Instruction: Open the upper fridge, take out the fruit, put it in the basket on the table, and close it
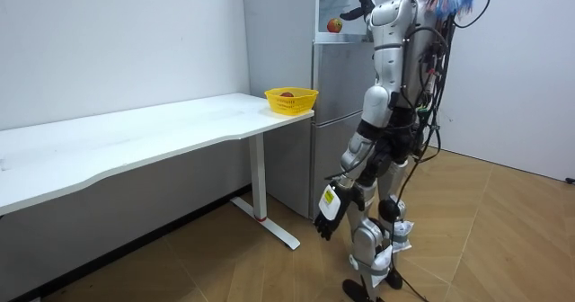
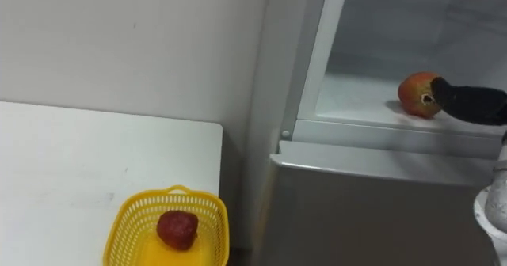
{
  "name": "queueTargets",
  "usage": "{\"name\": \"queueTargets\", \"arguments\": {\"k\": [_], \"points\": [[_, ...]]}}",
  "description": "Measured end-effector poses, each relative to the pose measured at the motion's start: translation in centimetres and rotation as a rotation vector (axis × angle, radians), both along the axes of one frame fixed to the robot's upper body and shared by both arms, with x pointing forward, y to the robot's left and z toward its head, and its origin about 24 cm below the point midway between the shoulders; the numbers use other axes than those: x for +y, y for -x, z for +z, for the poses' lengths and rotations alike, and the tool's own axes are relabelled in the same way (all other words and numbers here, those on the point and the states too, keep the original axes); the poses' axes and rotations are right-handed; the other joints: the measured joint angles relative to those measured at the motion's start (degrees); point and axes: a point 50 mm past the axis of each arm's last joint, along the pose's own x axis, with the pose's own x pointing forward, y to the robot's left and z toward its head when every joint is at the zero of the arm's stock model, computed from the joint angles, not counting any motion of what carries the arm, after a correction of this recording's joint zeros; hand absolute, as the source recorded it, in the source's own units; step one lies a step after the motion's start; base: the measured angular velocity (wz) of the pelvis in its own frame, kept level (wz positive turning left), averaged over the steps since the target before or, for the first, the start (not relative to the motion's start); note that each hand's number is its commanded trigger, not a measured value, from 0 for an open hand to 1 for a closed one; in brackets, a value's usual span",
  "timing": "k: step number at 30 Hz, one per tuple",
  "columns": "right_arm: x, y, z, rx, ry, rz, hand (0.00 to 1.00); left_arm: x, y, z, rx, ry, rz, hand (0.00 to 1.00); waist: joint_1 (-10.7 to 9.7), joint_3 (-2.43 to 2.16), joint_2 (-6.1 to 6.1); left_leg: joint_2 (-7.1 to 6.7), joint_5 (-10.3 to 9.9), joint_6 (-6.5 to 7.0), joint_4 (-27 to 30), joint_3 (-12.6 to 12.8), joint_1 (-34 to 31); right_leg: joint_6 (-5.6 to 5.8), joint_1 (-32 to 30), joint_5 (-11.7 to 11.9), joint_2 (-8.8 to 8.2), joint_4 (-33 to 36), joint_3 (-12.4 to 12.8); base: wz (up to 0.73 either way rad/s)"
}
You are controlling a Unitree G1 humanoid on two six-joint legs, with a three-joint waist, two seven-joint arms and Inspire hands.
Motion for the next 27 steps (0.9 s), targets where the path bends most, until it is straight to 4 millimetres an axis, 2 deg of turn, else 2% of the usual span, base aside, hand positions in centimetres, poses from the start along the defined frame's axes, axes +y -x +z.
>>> {"name": "queueTargets", "arguments": {"k": [5,12,19,22,27], "points": [[-0.1,-1.1,0.5,0.050,0.008,0.037,0.00,0.6,0.3,0.2,-0.002,-0.018,0.012,0.00,-0.1,-0.11,0.07,-0.06,0.0,0.00,0.0,-0.5,0.0,-0.02,0.4,0.0,-0.02,0.0,-0.3,0.03],[-0.4,-2.7,-0.9,0.211,-0.011,0.100,0.00,1.4,0.0,0.7,-0.019,-0.038,0.001,0.00,0.1,-0.19,-0.45,-0.11,0.0,0.00,0.0,-1.0,0.2,-0.02,0.9,0.0,-0.02,-0.1,-0.5,0.03],[-0.3,-3.1,-2.1,0.303,-0.042,0.164,0.00,1.4,-0.1,0.7,-0.009,-0.026,0.002,0.00,1.2,-0.20,-0.90,-0.16,0.0,0.00,0.1,-1.1,0.1,-0.02,0.9,0.0,-0.03,-0.4,-0.9,0.01],[-0.8,-3.1,-2.6,0.323,-0.091,0.182,0.00,1.4,0.1,0.7,-0.006,-0.029,0.005,0.00,2.3,-0.31,-1.04,-0.17,0.0,0.00,0.1,-1.3,0.0,-0.02,1.1,0.0,-0.07,-0.7,-1.4,0.05],[-2.0,-3.2,-3.1,0.355,-0.167,0.191,0.00,1.7,0.9,0.8,0.017,-0.047,0.035,0.00,2.6,-0.24,-0.90,-0.28,0.0,0.00,0.0,-2.7,-0.4,-0.02,1.4,0.0,-0.22,-0.7,-2.6,0.12]]}}
